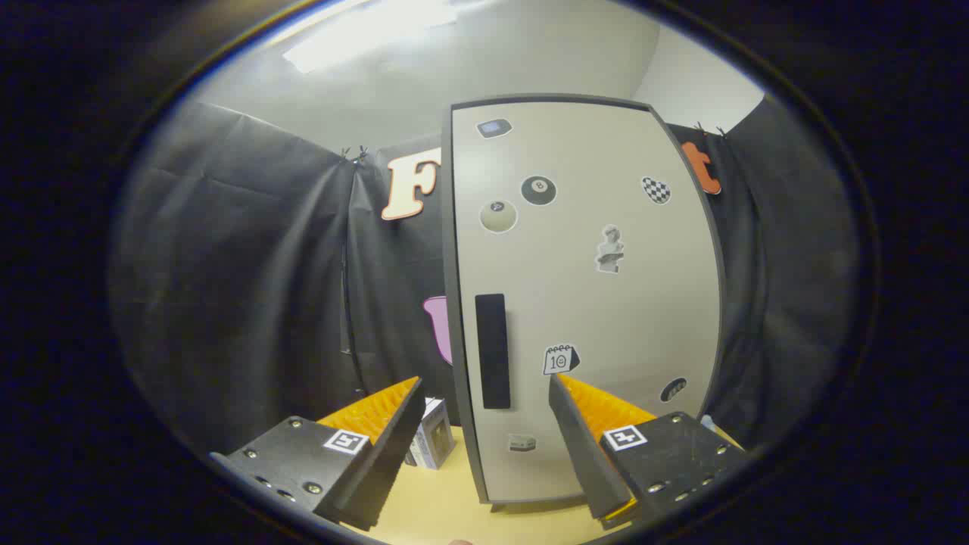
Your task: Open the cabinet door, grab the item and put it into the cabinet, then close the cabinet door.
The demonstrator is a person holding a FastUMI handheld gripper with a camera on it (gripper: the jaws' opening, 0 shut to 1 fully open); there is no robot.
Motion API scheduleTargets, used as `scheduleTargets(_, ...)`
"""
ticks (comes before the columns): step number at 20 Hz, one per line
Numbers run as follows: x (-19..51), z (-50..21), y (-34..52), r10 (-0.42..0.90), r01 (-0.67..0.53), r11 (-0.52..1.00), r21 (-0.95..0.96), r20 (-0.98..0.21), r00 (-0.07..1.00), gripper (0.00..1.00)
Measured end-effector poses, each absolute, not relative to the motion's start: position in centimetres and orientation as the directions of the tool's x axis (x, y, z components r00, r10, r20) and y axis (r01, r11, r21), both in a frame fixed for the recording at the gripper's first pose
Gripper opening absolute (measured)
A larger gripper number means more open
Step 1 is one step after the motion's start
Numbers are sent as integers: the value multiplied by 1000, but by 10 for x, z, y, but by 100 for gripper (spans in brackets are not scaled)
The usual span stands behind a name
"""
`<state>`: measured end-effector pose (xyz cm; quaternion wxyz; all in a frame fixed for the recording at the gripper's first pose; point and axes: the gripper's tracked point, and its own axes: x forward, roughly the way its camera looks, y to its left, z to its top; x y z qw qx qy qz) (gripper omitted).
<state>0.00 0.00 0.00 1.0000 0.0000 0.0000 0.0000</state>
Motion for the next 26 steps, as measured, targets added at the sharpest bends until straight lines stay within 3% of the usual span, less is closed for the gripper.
scheduleTargets(26, 85, -15, -7, -33, 33, 999, 35, 7, 999, 97)
